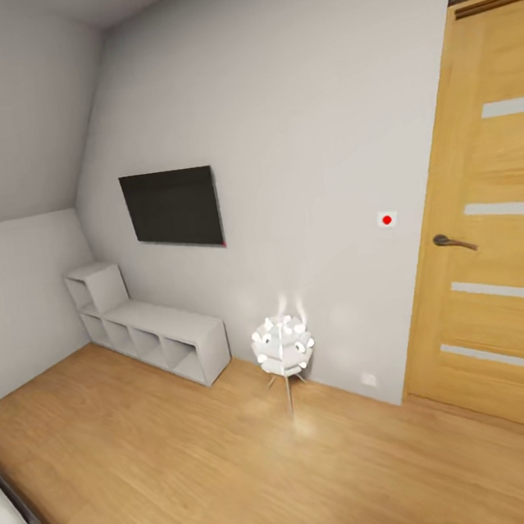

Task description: Attach the digital camera to the camera tripod in the bedroom.

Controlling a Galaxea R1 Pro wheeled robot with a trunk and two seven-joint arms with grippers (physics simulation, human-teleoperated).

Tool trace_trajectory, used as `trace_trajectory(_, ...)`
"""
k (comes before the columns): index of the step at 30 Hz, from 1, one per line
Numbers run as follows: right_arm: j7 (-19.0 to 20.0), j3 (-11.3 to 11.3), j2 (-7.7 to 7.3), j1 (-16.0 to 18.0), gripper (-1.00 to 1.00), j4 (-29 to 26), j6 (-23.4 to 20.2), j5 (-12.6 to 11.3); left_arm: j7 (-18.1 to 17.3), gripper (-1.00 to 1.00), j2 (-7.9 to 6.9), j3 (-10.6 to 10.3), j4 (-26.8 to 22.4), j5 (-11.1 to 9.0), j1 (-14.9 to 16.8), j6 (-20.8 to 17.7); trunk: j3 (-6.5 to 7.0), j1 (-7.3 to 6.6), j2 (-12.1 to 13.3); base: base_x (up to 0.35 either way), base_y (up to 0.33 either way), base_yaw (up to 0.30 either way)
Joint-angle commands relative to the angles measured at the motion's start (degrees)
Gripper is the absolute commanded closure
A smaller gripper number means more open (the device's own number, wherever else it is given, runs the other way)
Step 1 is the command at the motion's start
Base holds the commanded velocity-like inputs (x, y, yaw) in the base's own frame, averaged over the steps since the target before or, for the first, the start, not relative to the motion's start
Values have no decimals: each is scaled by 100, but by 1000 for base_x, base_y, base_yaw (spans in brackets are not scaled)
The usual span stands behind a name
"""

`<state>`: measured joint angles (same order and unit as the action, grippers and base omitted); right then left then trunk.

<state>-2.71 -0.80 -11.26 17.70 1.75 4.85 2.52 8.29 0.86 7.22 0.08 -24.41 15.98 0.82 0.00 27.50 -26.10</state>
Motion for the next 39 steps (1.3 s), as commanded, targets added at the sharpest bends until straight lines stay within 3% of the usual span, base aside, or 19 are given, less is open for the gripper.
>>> trace_trajectory(1,-19,-7,0,5,-100,18,29,28,16,100,2,43,1,24,2,7,-1,5,-3,285,0,300)
trace_trajectory(9,-19,-8,1,5,-100,20,25,29,15,100,-6,43,-4,24,2,14,-1,5,-3,247,0,300)
trace_trajectory(32,-19,-4,-7,5,-100,19,25,25,-45,100,-6,44,-8,15,2,0,-1,5,-3,11,0,300)
trace_trajectory(39,-19,-4,-16,5,-100,20,31,25,-52,100,15,43,-8,21,2,-52,-1,5,-3,177,-110,300)
